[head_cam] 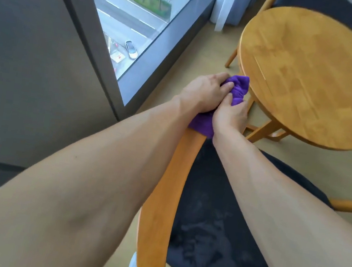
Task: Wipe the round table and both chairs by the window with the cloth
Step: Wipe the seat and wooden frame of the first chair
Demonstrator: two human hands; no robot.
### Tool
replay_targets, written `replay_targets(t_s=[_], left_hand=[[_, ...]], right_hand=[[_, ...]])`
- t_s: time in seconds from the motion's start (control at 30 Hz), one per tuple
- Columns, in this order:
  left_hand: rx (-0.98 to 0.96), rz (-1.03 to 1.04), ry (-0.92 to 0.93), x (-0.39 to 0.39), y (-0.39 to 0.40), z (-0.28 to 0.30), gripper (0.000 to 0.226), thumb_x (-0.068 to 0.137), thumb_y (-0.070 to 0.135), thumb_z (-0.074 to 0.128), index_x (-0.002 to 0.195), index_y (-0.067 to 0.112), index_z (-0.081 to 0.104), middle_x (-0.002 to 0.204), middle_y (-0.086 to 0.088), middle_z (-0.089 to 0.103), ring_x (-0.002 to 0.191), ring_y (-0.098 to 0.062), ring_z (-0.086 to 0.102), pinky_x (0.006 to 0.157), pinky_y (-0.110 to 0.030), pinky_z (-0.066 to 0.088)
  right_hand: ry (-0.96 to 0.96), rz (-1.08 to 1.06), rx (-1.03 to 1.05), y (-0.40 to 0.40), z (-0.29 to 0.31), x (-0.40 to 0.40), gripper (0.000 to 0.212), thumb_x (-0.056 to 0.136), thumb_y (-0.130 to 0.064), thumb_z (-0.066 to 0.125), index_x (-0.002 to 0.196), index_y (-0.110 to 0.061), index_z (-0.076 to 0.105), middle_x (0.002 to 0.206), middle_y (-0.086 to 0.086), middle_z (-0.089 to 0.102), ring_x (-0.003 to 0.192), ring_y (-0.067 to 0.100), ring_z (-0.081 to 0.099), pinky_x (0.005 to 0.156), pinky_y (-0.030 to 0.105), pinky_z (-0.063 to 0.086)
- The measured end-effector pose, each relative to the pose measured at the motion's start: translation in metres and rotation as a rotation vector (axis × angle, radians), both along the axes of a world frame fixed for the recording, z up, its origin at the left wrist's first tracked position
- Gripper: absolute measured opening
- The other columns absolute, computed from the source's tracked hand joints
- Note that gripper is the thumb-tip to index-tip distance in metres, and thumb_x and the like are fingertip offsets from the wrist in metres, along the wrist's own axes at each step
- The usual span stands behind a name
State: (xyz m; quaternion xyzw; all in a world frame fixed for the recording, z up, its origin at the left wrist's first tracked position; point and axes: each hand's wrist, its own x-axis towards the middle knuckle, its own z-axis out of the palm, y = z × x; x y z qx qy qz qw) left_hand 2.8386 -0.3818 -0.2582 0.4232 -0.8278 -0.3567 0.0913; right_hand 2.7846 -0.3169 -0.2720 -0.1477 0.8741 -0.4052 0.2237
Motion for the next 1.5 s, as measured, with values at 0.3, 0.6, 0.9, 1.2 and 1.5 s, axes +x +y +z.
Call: replay_targets(t_s=[0.3,0.6,0.9,1.2,1.5], left_hand=[[-0.014,0.161,-0.086,0.0,0.006,-0.011,0.047,0.104,0.051,0.031,0.109,0.012,0.055,0.112,-0.013,0.065,0.103,-0.032,0.06,0.076,-0.034,0.038],[-0.002,0.291,-0.108,0.031,0.039,-0.011,0.046,0.101,0.057,0.032,0.108,0.014,0.047,0.091,-0.009,0.056,0.082,-0.029,0.052,0.071,-0.036,0.036],[0.169,0.365,0.043,0.073,0.075,-0.012,0.047,0.099,0.059,0.04,0.111,0.016,0.052,0.104,-0.01,0.067,0.098,-0.031,0.06,0.088,-0.041,0.047],[0.181,0.496,0.096,0.107,0.131,-0.015,0.041,0.099,0.057,0.04,0.109,0.018,0.05,0.094,-0.003,0.064,0.083,-0.023,0.059,0.073,-0.035,0.041],[0.207,0.679,0.178,0.138,0.212,-0.014,0.039,0.1,0.051,0.043,0.118,0.018,0.05,0.103,0.001,0.065,0.09,-0.022,0.059,0.078,-0.035,0.042]], right_hand=[[-0.003,-0.03,-0.036,0.004,-0.006,0.007,0.045,0.099,-0.048,0.042,0.13,-0.017,0.049,0.123,0.006,0.061,0.104,0.021,0.059,0.076,0.027,0.038],[-0.117,0.0,0.016,0.033,-0.01,0.036,0.056,0.096,-0.058,0.039,0.124,-0.011,0.05,0.114,0.009,0.063,0.093,0.023,0.059,0.072,0.033,0.043],[-0.212,0.074,0.005,0.073,-0.011,0.062,0.049,0.088,-0.066,0.045,0.11,-0.022,0.048,0.108,0.005,0.062,0.094,0.024,0.063,0.085,0.046,0.056],[-0.199,0.201,0.015,0.119,-0.012,0.088,0.052,0.088,-0.065,0.047,0.113,-0.02,0.051,0.105,0.003,0.064,0.094,0.024,0.064,0.087,0.047,0.055],[-0.145,0.447,0.066,0.185,-0.009,0.108,0.042,0.092,-0.062,0.043,0.102,-0.02,0.044,0.098,0.001,0.057,0.088,0.022,0.055,0.076,0.032,0.041]])
